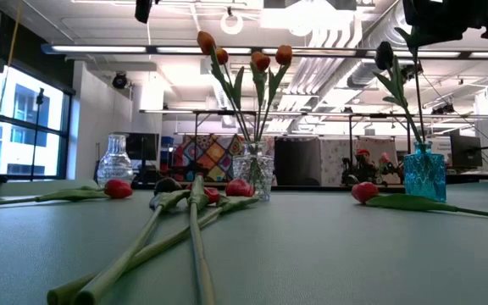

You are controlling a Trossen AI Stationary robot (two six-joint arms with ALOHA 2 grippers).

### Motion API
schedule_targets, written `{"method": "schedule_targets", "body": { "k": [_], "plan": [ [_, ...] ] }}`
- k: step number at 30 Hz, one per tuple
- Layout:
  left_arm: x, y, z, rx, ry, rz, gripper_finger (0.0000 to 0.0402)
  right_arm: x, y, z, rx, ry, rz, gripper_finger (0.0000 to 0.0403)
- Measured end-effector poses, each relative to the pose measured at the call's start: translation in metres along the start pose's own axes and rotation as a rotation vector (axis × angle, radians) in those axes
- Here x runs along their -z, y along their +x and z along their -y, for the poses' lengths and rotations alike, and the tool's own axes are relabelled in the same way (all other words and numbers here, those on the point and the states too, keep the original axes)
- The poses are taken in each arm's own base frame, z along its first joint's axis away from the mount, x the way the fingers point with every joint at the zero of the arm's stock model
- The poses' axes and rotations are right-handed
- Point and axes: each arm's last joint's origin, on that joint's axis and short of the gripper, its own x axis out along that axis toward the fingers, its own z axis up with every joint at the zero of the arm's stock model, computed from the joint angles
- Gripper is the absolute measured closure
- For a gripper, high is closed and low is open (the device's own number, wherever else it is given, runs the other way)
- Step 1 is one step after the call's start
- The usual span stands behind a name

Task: Sort flowers into vase by color
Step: Put the black tulip into the blue vase

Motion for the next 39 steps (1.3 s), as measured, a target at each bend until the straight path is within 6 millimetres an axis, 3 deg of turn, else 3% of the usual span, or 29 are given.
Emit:
{"method": "schedule_targets", "body": {
  "k": [10,17,20,39],
  "plan": [
    [0.006,-0.001,-0.002,-0.021,-0.018,-0.056,0.0326,0.000,0.000,-0.001,-0.006,-0.001,-0.056,0.0403],
    [0.010,-0.003,0.001,-0.014,-0.029,-0.081,0.0326,-0.032,-0.004,0.000,-0.017,-0.019,-0.002,0.0403],
    [0.011,-0.003,0.001,-0.027,-0.024,-0.084,0.0326,-0.035,-0.005,0.001,-0.016,-0.039,0.009,0.0403],
    [0.017,-0.004,-0.003,-0.102,0.000,-0.125,0.0326,0.010,0.001,-0.004,-0.019,-0.025,-0.131,0.0394]
  ]
}}
